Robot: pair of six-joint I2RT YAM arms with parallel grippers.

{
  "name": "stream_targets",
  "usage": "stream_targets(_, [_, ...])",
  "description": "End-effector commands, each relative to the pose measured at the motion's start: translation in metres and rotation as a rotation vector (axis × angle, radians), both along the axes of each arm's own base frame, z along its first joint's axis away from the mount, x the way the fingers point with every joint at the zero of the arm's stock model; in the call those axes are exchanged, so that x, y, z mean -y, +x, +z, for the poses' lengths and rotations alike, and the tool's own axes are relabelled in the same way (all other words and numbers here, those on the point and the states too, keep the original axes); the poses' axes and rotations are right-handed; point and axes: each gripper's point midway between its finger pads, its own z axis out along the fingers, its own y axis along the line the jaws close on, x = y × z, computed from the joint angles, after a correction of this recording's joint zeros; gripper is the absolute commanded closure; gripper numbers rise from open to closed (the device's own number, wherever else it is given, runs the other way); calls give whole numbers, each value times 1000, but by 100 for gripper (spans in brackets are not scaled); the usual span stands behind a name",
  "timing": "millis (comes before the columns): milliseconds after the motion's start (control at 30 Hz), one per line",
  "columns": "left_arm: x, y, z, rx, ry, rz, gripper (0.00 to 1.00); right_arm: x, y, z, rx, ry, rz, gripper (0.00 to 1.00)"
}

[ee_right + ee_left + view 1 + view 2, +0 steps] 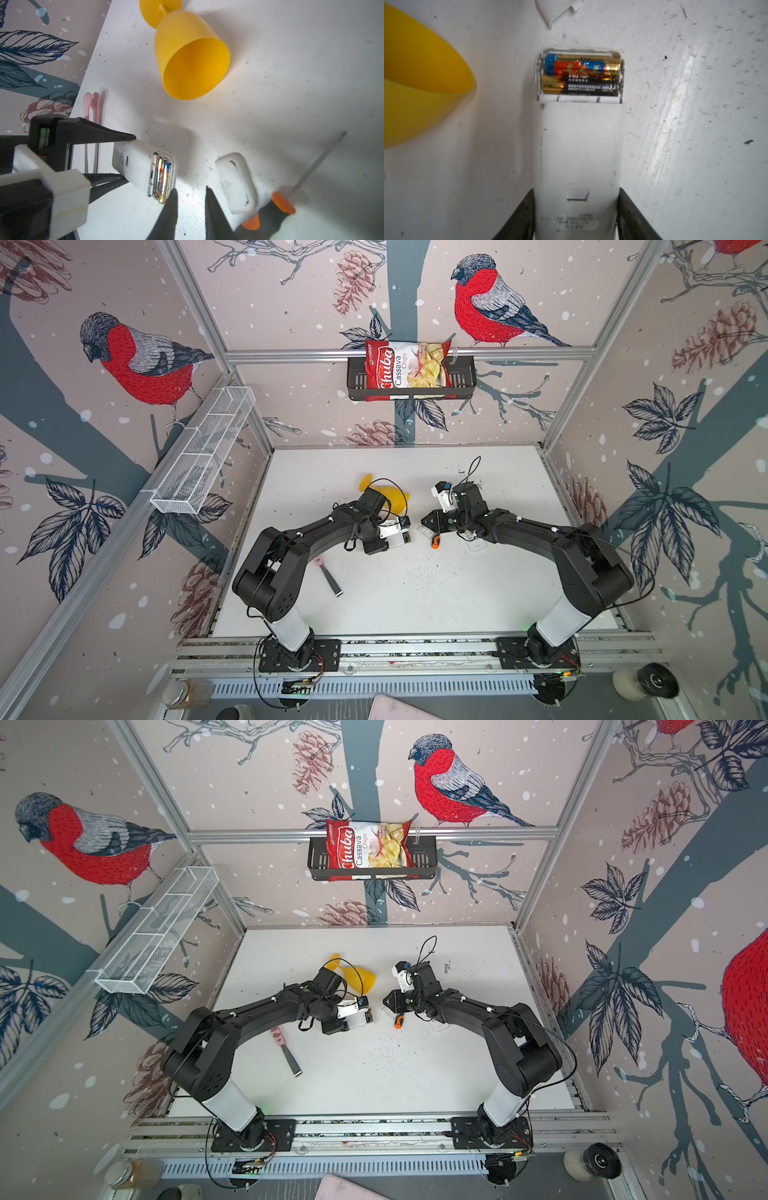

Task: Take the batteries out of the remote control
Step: 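Grasp the orange-handled screwdriver with the right gripper while the left gripper releases and lifts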

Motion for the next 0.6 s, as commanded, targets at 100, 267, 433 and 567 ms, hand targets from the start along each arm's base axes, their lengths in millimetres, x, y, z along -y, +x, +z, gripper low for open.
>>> stream_targets(100, [-7, 4, -16, -1, 63, -1, 47, 10, 11, 10, 37, 23, -54, 72])
stream_targets(267, [-14, 8, -19, 14, 96, 29, 45, 15, 14, 11, 43, 22, -75, 69])
stream_targets(433, [-21, 8, -25, 31, 133, 23, 36, 16, 14, 11, 49, 17, -81, 63])
stream_targets(567, [-35, 2, -32, 55, 178, 40, 31, 17, 14, 13, 55, 17, -84, 59])
